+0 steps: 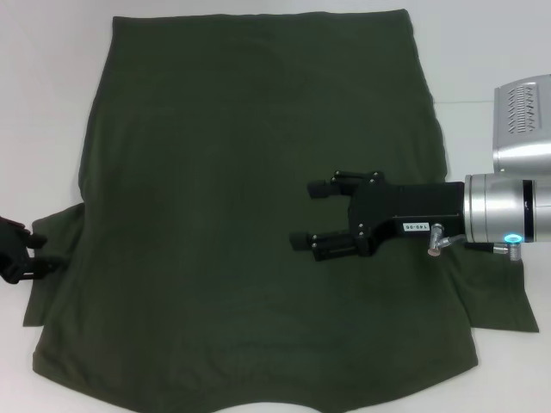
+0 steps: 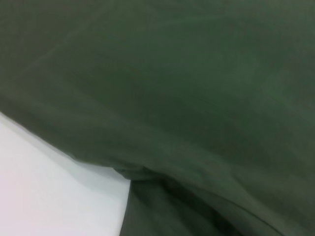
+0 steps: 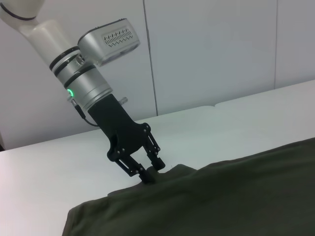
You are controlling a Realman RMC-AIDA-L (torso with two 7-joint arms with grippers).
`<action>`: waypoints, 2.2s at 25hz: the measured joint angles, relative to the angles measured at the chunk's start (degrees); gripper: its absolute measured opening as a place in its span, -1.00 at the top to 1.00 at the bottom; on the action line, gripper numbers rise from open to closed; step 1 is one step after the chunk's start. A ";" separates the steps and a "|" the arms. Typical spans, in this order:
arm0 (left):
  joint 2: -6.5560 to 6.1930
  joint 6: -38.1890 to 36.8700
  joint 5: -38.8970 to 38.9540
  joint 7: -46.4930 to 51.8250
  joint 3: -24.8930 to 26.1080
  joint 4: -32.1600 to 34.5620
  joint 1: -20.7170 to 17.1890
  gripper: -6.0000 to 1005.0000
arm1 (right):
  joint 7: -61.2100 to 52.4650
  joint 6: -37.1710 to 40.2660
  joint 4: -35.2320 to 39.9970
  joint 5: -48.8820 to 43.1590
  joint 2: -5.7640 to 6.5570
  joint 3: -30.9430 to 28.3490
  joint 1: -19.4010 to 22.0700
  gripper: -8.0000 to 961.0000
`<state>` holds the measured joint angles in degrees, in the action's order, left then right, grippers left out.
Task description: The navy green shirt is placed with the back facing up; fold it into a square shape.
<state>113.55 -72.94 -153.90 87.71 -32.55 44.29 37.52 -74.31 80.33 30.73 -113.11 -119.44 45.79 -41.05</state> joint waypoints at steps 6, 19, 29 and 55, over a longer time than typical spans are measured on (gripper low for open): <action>0.28 0.46 0.00 -0.11 -0.56 -0.02 0.01 0.18 | -0.02 0.00 0.04 0.00 0.00 0.01 0.00 -0.97; 0.00 0.27 -0.83 -0.49 -1.29 -1.21 0.51 0.49 | -0.05 0.00 0.13 0.00 0.00 0.00 0.01 -0.97; -0.11 0.72 -1.07 -0.47 -1.08 -0.85 0.58 0.88 | -0.05 -0.01 0.12 0.00 -0.08 0.01 -0.06 -0.97; -3.14 -10.64 -8.42 2.49 -1.15 9.34 4.42 0.93 | 0.50 -0.49 -0.87 0.71 -0.09 0.08 0.04 -0.97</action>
<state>110.41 -83.58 -162.32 90.20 -33.69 53.63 41.94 -73.81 79.84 29.85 -112.40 -119.53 45.87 -41.01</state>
